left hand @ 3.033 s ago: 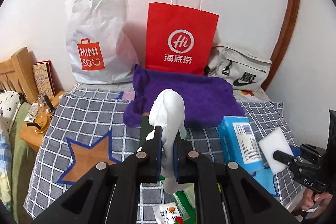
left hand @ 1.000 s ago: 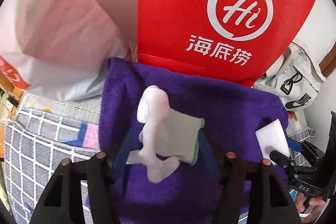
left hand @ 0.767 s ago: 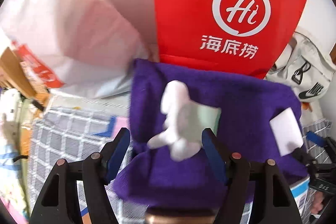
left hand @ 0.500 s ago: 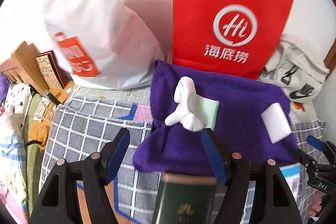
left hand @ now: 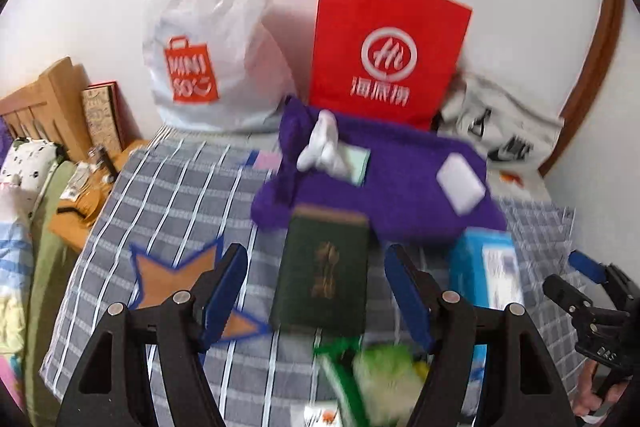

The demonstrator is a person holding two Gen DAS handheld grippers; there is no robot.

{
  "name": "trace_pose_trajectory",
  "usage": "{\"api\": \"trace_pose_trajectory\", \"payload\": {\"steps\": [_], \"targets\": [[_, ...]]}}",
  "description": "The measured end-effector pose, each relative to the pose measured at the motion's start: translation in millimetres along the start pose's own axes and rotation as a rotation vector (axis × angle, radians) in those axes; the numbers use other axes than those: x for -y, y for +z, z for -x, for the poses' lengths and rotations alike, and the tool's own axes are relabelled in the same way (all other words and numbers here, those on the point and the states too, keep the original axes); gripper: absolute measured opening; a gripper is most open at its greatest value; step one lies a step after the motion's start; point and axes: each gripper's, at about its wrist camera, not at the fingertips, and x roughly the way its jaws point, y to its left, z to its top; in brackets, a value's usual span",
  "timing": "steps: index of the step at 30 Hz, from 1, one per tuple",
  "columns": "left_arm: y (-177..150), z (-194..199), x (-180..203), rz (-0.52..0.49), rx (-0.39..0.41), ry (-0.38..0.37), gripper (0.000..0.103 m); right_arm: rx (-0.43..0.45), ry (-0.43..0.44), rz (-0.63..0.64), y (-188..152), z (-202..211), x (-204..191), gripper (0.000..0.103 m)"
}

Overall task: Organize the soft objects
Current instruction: 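Withdraw both tools from the purple towel back over the remaining items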

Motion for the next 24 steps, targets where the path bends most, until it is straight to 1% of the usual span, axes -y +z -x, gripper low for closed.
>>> {"api": "trace_pose_trajectory", "payload": {"steps": [3,5,8,9,13,15,18,21,23,24], "targets": [[-21.8,7.7,0.8,-0.01,0.001,-0.006,0.069,-0.009,0.03,0.013,-26.7,10.8,-15.0,0.083],[-36.2,10.8,4.1,-0.041,-0.004,-0.012,0.07,-0.025,0.048,0.01,-43.7,13.5,-21.5,0.083],[-52.1,14.2,7.1,-0.059,-0.018,-0.016,0.07,-0.033,0.042,0.047,-71.2,18.0,-33.5,0.083],[-56.7,14.9,7.2,-0.059,-0.021,-0.017,0.07,-0.04,0.041,0.065,-80.2,19.3,-37.9,0.082],[-76.6,15.5,6.6,-0.048,-0.031,-0.028,0.069,-0.057,0.035,0.104,-106.9,23.0,-45.5,0.071],[-85.2,13.7,5.5,-0.047,-0.045,-0.031,0.069,-0.069,0.044,0.099,-117.4,23.1,-45.4,0.071],[-94.2,14.6,2.5,-0.037,-0.049,-0.037,0.07,-0.106,0.097,0.098,-134.5,23.9,-47.4,0.071],[-97.8,13.6,-1.2,-0.017,-0.054,-0.039,0.07,-0.135,0.179,0.122,-149.9,24.1,-57.1,0.072],[-99.4,12.1,-5.0,0.009,-0.063,-0.052,0.07,-0.157,0.21,0.137,-158.3,21.0,-65.8,0.074],[-100.0,11.8,-6.3,0.015,-0.066,-0.058,0.07,-0.164,0.216,0.144,-162.1,18.7,-70.8,0.077]]}}
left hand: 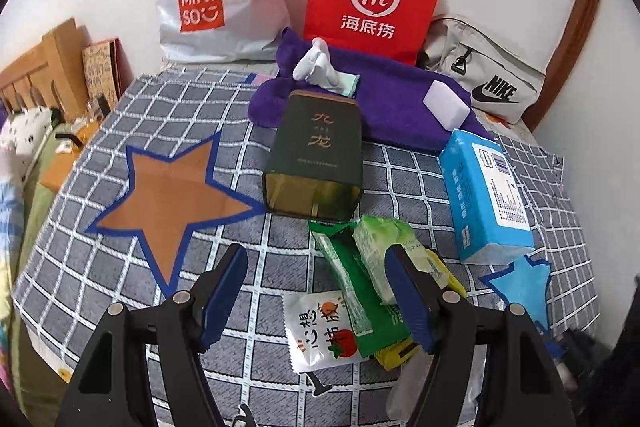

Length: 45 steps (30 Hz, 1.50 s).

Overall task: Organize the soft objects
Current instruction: 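Withdraw both tools from the purple towel back over the remaining items, then grasp the white mesh sleeve with the right tool while the left tool grasps the green tissue pack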

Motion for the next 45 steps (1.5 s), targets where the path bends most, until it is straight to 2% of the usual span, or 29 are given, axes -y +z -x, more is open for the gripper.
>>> {"api": "trace_pose_trajectory", "payload": {"steps": [5,7,9,13,18,20,23,25,26,27,28,31,37,38,40,45], "targets": [[-4.9,-0.1,-4.6,-0.006,-0.002,-0.009,0.07,-0.026,-0.017,0.046,-2.3,-24.9,-17.8,0.08],[-6.3,-0.4,-7.8,-0.009,-0.007,-0.011,0.07,-0.066,-0.002,0.04,-3.1,-39.3,-21.7,0.08],[-7.3,-0.5,-11.1,-0.012,-0.008,-0.013,0.07,-0.085,-0.018,0.037,-4.2,-49.2,-24.9,0.085],[-8.2,-1.6,-17.0,-0.001,-0.011,-0.034,0.07,-0.063,-0.043,0.051,-3.9,-58.1,-34.7,0.103],[-9.9,-1.7,-18.6,-0.005,-0.012,-0.05,0.07,-0.036,-0.117,0.108,-8.0,-65.6,-46.4,0.103],[-10.6,-1.7,-18.9,-0.005,-0.012,-0.051,0.07,-0.019,-0.119,0.085,-9.3,-64.2,-44.2,0.099],[-13.1,-3.0,-18.3,-0.009,-0.018,-0.059,0.07,0.0,-0.14,0.085,-11.2,-57.4,-42.7,0.08],[-14.7,-4.8,-16.2,-0.022,-0.023,-0.064,0.07,0.006,-0.148,0.077,-10.5,-52.8,-39.8,0.054],[-15.3,-5.9,-14.9,-0.027,-0.025,-0.067,0.07,0.005,-0.152,0.079,-9.0,-51.6,-39.6,0.046],[-15.8,-7.0,-13.4,-0.033,-0.028,-0.071,0.07,0.003,-0.147,0.081,-8.3,-50.1,-39.2,0.029],[-16.2,-7.9,-11.9,-0.04,-0.032,-0.075,0.07,0.0,-0.136,0.081,-7.7,-48.4,-38.4,0.017],[-16.9,-10.7,-6.1,-0.056,-0.037,-0.086,0.07,0.0,-0.107,0.072,-5.9,-45.3,-33.6,0.009],[-16.0,-17.3,16.9,-0.114,-0.043,-0.118,0.07,0.065,-0.022,0.032,2.1,-19.6,-20.5,0.007],[-16.0,-17.9,20.2,-0.121,-0.043,-0.123,0.072,0.077,-0.017,0.024,3.7,-14.1,-16.8,0.007],[-16.2,-21.1,29.6,-0.139,-0.045,-0.136,0.078,0.097,-0.02,0.01,5.1,-5.6,-9.7,0.007],[-18.2,-31.1,51.8,-0.19,-0.06,-0.13,0.08,0.118,-0.058,-0.048,4.5,5.1,15.3,0.007]]}}
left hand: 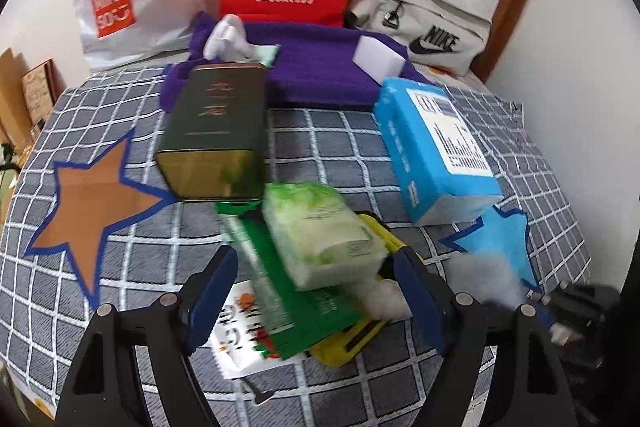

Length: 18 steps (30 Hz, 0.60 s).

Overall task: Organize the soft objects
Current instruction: 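Grasp the white mesh sleeve with the right tool while the left tool grasps the green tissue pack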

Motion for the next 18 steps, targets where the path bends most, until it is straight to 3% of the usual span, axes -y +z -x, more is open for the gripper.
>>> {"api": "trace_pose_trajectory", "payload": {"steps": [7,9,11,16,18], "targets": [[2.6,-25.5,16.0,-0.035,-0.037,0.086,0.079,-0.007,-0.041,-0.049,-0.8,-3.1,29.6,0.007],[2.1,-30.2,13.3,-0.029,-0.036,0.102,0.074,-0.006,-0.027,-0.068,-1.1,-3.4,34.7,0.007],[1.1,-28.9,6.9,-0.02,-0.029,0.099,0.051,-0.004,-0.01,-0.071,-0.8,-4.8,36.0,0.007],[-1.3,-10.9,-12.5,0.02,0.013,0.01,0.049,-0.031,-0.015,-0.083,1.7,-17.9,40.5,0.007],[-2.0,-2.6,-20.7,0.039,0.029,0.022,0.049,-0.035,-0.016,-0.09,1.9,-20.1,41.4,0.007]]}}
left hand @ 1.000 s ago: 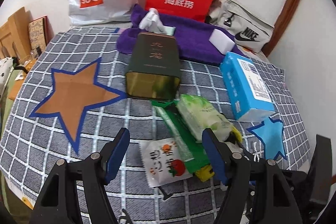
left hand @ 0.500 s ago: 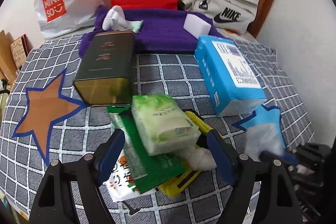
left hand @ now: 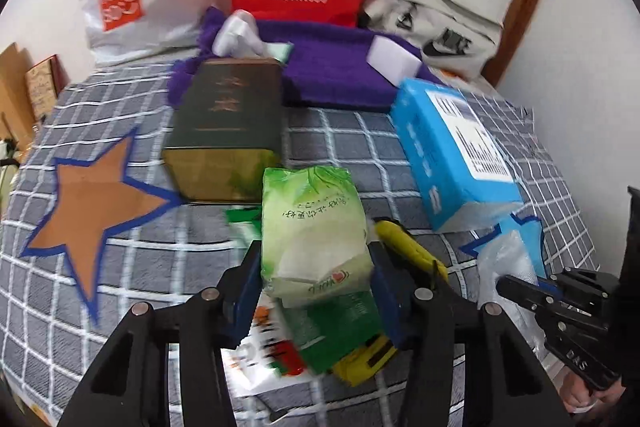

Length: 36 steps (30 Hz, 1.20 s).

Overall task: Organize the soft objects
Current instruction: 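Grasp the white mesh sleeve with the right tool while the left tool grasps the green tissue pack, then carry the mesh sleeve onto the purple towel and release while the left tool places the tissue pack there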

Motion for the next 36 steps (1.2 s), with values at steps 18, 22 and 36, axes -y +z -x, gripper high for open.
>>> {"api": "trace_pose_trajectory", "payload": {"steps": [18,22,36], "targets": [[13.0,34.1,-64.1,0.181,0.032,0.012,0.049,0.063,0.022,-0.056,35.6,34.7,-1.5,0.006],[23.9,41.0,-60.9,0.172,0.051,-0.002,0.049,0.083,0.032,-0.052,48.1,43.1,-1.4,0.006],[66.0,48.4,-45.5,0.122,0.085,0.006,0.049,0.135,0.028,-0.027,102.2,50.9,8.0,0.006]]}}
